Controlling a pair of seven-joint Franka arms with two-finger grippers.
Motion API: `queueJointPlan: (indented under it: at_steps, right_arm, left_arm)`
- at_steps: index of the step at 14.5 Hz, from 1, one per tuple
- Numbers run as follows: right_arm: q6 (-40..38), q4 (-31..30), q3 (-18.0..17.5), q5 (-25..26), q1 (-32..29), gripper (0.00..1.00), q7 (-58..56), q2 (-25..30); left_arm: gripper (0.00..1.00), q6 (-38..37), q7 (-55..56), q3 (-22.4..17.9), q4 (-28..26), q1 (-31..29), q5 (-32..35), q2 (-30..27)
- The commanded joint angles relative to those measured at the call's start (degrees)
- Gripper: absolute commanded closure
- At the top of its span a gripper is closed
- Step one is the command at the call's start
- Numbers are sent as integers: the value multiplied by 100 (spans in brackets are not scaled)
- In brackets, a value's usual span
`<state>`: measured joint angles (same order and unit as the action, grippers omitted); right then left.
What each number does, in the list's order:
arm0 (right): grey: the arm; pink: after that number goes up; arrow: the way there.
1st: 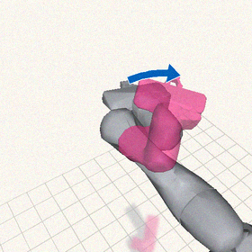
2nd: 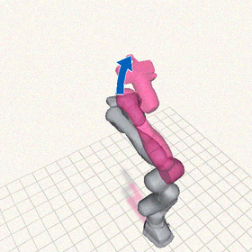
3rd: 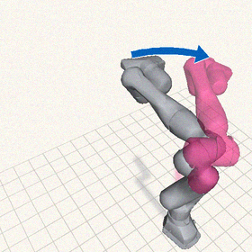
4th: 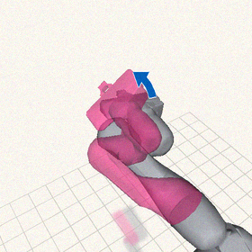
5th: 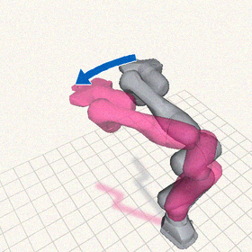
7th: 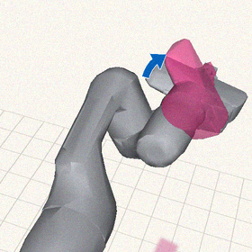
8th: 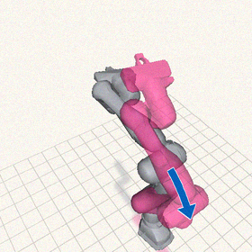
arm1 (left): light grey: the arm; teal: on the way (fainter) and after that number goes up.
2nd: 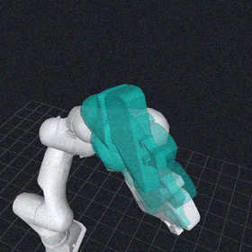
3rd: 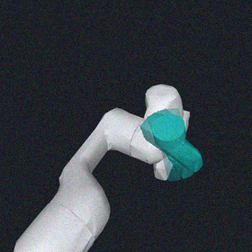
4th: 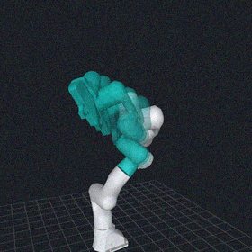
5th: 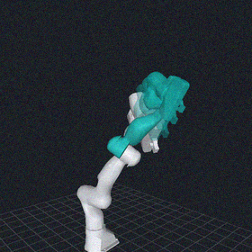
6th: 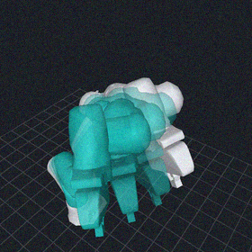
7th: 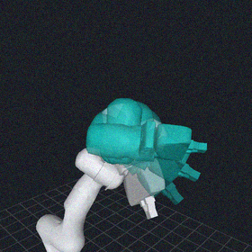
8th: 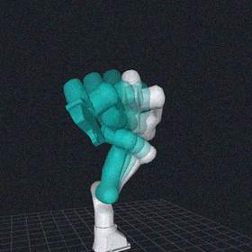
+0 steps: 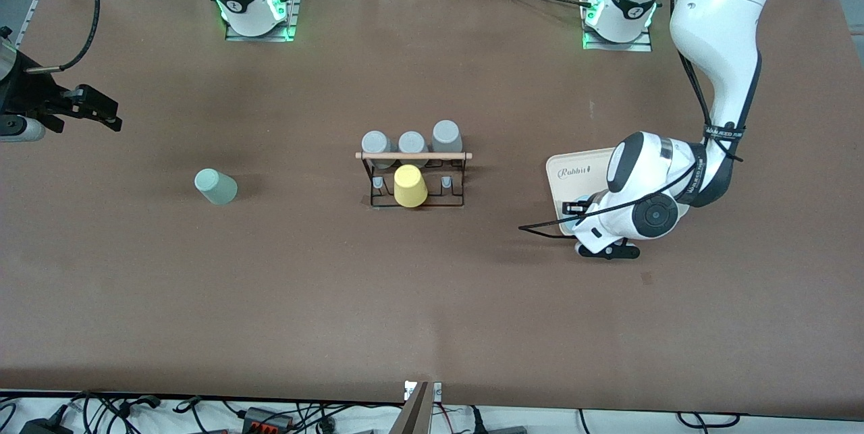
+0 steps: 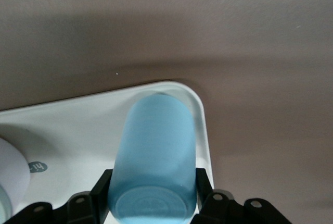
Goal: Hang scattered cups on rack with three cups
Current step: 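Lift the light blue cup and carry it to the rack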
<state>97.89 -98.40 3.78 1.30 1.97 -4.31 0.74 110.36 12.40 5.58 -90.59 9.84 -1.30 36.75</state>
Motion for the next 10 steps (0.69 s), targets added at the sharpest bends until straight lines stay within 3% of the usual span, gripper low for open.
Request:
queueJointPlan:
  at_steps: [1, 3, 7, 10]
  right_arm:
    - [-68, 40, 0, -16, -4, 0, 88, 14]
    - [-59, 40, 0, -16, -4, 0, 88, 22]
    - [-24, 40, 0, -16, -4, 0, 88, 13]
    - [11, 75, 0, -16, -13, 0, 88, 13]
  left_arm:
    - [95, -785, -631, 22, 697, 105, -97, -203]
    - [97, -1016, -749, 293, 1112, 176, -211, -203]
    - [97, -780, -625, 435, 1384, 246, -1484, -151]
    - [97, -735, 477, 444, 1929, 413, -2284, -72]
